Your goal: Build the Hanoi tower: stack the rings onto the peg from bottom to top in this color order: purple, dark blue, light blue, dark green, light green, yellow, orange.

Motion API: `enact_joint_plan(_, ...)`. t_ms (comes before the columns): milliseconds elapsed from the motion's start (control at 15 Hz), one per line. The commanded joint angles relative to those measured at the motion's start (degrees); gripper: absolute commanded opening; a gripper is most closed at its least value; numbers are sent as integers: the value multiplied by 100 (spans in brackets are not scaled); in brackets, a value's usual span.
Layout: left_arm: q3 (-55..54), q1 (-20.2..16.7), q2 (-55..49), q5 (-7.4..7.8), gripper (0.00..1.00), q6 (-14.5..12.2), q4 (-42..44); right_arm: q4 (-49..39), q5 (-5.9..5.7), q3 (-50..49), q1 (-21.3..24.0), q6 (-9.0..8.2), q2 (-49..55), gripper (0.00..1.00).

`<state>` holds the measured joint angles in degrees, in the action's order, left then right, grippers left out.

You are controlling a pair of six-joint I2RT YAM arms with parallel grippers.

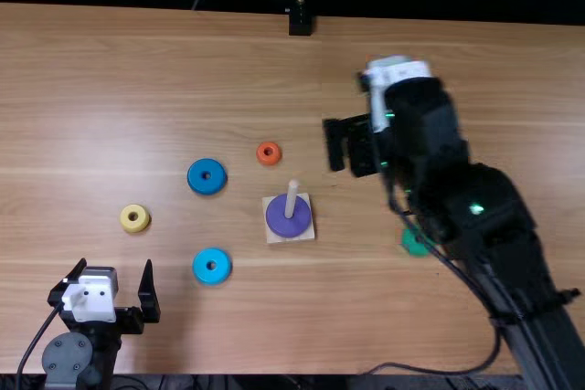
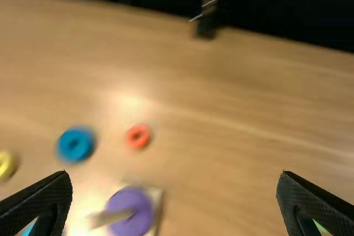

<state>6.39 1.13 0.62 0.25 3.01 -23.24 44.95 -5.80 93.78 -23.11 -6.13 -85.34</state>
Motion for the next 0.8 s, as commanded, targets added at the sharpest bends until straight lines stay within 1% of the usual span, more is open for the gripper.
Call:
enact_joint_plan(0, -639, 54, -62, 17, 100, -26, -439, -418, -242, -659, 536, 1, 527, 100)
enact_joint_plan(133, -639, 46, -62, 17, 100, -26, -439, -1873, -242, -1845, 1204, 1, 1371, 100)
enact_joint_plan(267, -639, 46, -62, 17, 100, -26, -439, -2949, -232, -2891, 1635, 1, 2136, 100)
enact_joint_plan(400, -639, 54, -62, 17, 100, -26, -439, -3466, -190, -3753, 2162, -9, 2979, 100)
enact_joint_plan(467, -639, 46, -62, 17, 100, -26, -439, -3592, -116, -4157, 2294, -9, 3401, 100)
enact_joint_plan(533, -639, 54, -62, 17, 100, -26, -439, -3624, 95, -4544, 2329, 1, 3876, 100)
enact_joint_plan(600, -639, 46, -62, 17, 100, -26, -439, -3634, 412, -4966, 2364, 44, 4368, 100)
enact_joint_plan(667, -639, 54, -62, 17, 100, -26, -439, -3645, 665, -5352, 2452, 181, 4843, 100)
enact_joint_plan(733, -639, 54, -62, 17, 100, -26, -439, -3645, 728, -5721, 2514, 381, 5291, 100)
